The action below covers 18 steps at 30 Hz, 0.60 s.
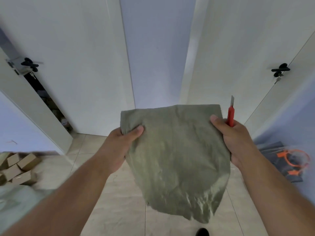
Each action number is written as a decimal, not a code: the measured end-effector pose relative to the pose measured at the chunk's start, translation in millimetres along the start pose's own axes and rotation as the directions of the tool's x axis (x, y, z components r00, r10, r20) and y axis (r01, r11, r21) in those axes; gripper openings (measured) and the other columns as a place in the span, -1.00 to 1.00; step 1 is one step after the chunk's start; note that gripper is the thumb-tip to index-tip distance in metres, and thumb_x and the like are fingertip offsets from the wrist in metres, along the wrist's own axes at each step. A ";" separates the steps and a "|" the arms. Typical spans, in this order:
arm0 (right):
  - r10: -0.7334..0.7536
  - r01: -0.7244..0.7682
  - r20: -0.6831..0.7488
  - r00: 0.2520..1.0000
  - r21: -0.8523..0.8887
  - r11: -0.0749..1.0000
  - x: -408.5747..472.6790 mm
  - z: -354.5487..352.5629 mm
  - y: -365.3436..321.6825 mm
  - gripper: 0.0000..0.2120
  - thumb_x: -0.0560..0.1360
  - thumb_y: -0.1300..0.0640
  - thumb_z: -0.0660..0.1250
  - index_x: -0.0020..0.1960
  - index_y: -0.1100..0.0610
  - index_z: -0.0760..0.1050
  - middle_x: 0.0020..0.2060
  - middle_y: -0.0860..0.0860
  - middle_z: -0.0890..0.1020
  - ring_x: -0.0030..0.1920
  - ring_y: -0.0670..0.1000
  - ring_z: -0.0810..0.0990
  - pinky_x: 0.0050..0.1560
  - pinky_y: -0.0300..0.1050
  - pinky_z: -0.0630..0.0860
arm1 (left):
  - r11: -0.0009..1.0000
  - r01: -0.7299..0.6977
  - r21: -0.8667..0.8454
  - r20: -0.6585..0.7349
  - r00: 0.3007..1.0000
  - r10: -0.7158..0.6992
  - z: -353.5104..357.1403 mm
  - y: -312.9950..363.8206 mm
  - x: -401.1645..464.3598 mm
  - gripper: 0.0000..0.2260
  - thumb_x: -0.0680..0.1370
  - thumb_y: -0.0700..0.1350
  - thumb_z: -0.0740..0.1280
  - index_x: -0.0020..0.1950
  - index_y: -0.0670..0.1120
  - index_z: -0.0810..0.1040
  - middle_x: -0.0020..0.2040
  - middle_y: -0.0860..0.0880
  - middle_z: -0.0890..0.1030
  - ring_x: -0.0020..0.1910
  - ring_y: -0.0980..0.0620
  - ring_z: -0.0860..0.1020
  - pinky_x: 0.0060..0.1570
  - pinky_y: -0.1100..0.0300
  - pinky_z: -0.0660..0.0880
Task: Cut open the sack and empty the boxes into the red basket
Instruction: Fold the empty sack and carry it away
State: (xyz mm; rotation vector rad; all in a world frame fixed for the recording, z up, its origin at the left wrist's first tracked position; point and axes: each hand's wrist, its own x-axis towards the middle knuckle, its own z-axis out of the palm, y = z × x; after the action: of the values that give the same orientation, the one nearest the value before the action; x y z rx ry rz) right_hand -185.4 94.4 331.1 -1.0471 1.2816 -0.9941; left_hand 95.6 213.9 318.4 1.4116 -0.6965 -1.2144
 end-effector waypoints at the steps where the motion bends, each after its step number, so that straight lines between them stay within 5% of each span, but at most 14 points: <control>1: 0.000 0.000 0.007 1.000 -0.013 1.000 -1.9 0.0 6.5 -0.77 0.54 -0.02 0.53 -0.06 0.14 0.62 -0.28 -0.03 0.78 -0.28 -0.03 0.76 -0.15 -0.07 0.65 | 0.996 0.016 -0.085 0.001 1.000 -0.016 3.7 7.3 4.6 -0.72 0.60 -0.04 0.42 0.23 -0.17 0.67 0.15 -0.13 0.75 0.12 -0.09 0.72 0.19 -0.01 0.60; 7: -0.078 0.077 -0.032 0.996 -0.030 0.997 4.6 2.9 23.8 -0.86 0.51 0.23 0.54 -0.06 0.10 0.59 -0.29 -0.03 0.75 -0.21 0.08 0.72 -0.12 -0.03 0.63 | 0.997 0.055 -0.049 0.050 0.997 -0.053 -5.3 24.4 28.0 -0.69 0.59 -0.04 0.44 0.25 -0.18 0.67 0.16 -0.12 0.74 0.16 -0.10 0.71 0.14 0.02 0.60; 10: -0.158 0.154 -0.038 0.987 -0.092 0.984 26.4 -3.9 11.8 -0.64 0.49 0.20 0.57 0.23 0.04 0.57 -0.03 0.06 0.75 -0.08 0.05 0.76 0.01 0.02 0.68 | 0.999 0.014 0.049 -0.062 0.998 -0.011 -22.8 18.4 34.8 -0.77 0.56 -0.07 0.49 0.14 -0.16 0.67 0.11 -0.11 0.75 0.18 -0.16 0.69 0.23 -0.09 0.60; 13: -0.174 0.178 0.041 0.984 -0.162 0.971 46.1 -17.4 -1.0 -0.47 0.49 0.21 0.56 0.30 -0.27 0.53 0.13 0.03 0.69 0.04 0.02 0.73 0.08 -0.04 0.63 | 0.977 -0.071 0.199 -0.198 0.974 0.111 -23.7 23.1 39.8 -0.88 0.53 -0.12 0.52 -0.01 -0.14 0.66 0.05 -0.16 0.74 0.15 -0.21 0.69 0.18 -0.10 0.65; 18: -0.042 0.092 0.197 0.979 -0.251 0.964 72.1 -40.9 -29.8 -0.50 0.54 0.34 0.47 0.46 0.10 0.53 0.26 0.17 0.68 0.08 0.05 0.72 -0.02 -0.14 0.70 | 0.923 -0.219 0.316 -0.042 0.969 0.245 -3.6 54.1 43.9 -0.79 0.53 -0.21 0.48 0.16 -0.06 0.68 0.05 -0.06 0.75 0.06 -0.04 0.72 0.22 -0.02 0.63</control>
State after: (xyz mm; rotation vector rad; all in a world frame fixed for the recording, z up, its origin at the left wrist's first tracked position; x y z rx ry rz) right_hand -222.8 15.4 342.2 -1.3620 1.2456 -0.7673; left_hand 123.6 162.7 356.7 1.5733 -1.0009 -0.8824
